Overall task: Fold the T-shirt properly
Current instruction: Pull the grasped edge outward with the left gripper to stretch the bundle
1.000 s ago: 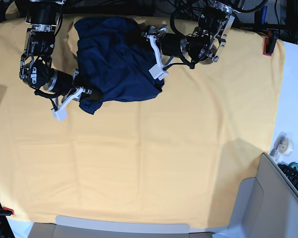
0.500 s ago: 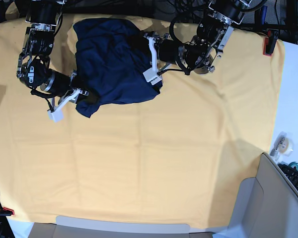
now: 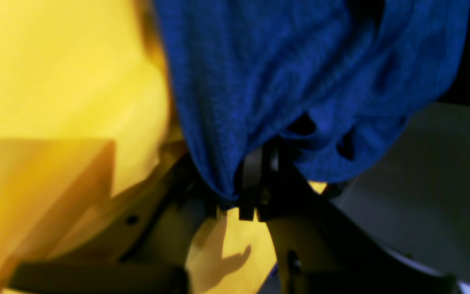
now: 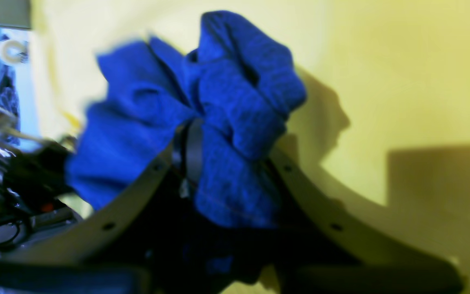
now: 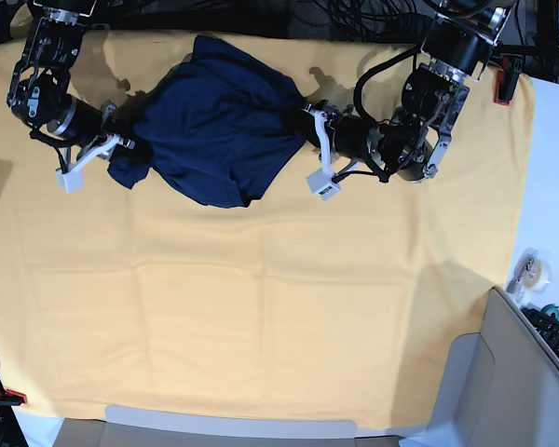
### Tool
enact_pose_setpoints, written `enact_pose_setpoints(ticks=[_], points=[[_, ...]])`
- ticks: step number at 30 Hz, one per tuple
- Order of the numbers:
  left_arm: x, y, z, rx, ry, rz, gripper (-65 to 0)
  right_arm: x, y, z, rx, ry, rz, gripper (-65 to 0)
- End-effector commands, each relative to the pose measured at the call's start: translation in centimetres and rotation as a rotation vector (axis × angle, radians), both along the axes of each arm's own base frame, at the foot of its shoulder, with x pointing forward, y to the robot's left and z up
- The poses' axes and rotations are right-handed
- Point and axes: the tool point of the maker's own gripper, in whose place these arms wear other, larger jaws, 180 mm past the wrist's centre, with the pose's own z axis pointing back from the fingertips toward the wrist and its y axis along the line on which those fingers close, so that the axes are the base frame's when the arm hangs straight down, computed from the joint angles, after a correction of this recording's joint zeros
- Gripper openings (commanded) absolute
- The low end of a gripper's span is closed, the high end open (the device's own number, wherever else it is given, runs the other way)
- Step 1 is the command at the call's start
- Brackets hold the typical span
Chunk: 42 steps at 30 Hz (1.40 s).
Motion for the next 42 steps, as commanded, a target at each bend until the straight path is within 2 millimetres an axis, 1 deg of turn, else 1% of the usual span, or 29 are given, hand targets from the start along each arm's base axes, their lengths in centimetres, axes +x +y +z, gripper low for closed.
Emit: enact_pose_setpoints(ticks=[1,3,7,10,13,15,17,19,21,24,26,31,33,34,35,37,38,41,42], points=[[1.9,1.6,0.0,0.068,-0.032,0.013,-64.9,0.3,-0.4,1.2,-0.017,-0.046,0.006,-65.0],[4.1,1.7,0.5,0.074,-0.052,0.026,-64.9,-0.8,-0.6,1.4,-0.036,-0.046,0.004,-65.0],[7.2,0.2,2.5,0.091,-0.131,-0.037,-64.9,-2.9,-1.0,2.1,-0.067,-0.050,-0.024,-65.0],[8.6,-0.9,3.2,0.109,-0.161,-0.086,-64.9,-4.3,-0.6,2.4,-0.077,-0.048,-0.026,-65.0],[9.9,-2.0,3.8,0.125,-0.182,-0.116,-64.9,-5.9,0.1,1.8,-0.061,-0.015,-0.030,-65.0],[10.4,-2.7,4.0,0.132,-0.200,-0.138,-64.9,-6.7,0.6,1.3,-0.042,0.009,-0.039,-65.0],[10.6,-3.0,3.8,0.153,-0.211,-0.164,-64.9,-7.5,1.6,0.8,-0.009,0.031,-0.047,-65.0],[10.6,-3.5,3.7,0.165,-0.230,-0.193,-64.9,-7.7,2.5,0.5,0.021,0.041,-0.060,-65.0],[10.2,-3.9,3.4,0.170,-0.236,-0.213,-64.9,-7.9,3.0,0.2,0.030,0.050,-0.072,-65.0],[10.2,-4.1,3.4,0.167,-0.243,-0.215,-64.7,-8.0,3.0,-0.4,0.010,0.064,-0.081,-65.0],[10.7,-4.1,3.8,0.168,-0.256,-0.214,-64.7,-8.1,2.9,-0.8,-0.012,0.076,-0.086,-65.0],[10.8,-3.9,3.8,0.171,-0.257,-0.212,-64.4,-8.2,2.0,-1.4,-0.075,0.094,-0.094,-65.0],[10.8,-4.0,3.9,0.166,-0.258,-0.212,-61.3,-7.9,1.8,-1.4,-0.090,0.090,-0.094,-65.0],[10.8,-4.0,4.0,0.162,-0.257,-0.209,-57.9,-7.9,1.7,-1.5,-0.098,0.094,-0.092,-63.6],[11.0,-4.0,4.2,0.158,-0.261,-0.202,-53.5,-7.9,1.7,-1.6,-0.103,0.097,-0.090,-60.5],[11.8,-3.8,4.9,0.139,-0.270,-0.168,-45.5,-7.9,1.8,-1.6,-0.105,0.098,-0.080,-53.2],[12.2,-3.8,5.5,0.126,-0.283,-0.154,-43.1,-8.0,1.8,-1.6,-0.106,0.098,-0.080,-49.3],[12.6,-3.7,6.5,0.094,-0.298,-0.121,-42.0,-8.1,1.5,-1.5,-0.115,0.098,-0.082,-40.9],[12.8,-3.3,6.8,0.089,-0.299,-0.105,-42.0,-8.1,1.4,-1.5,-0.117,0.100,-0.083,-39.4]])
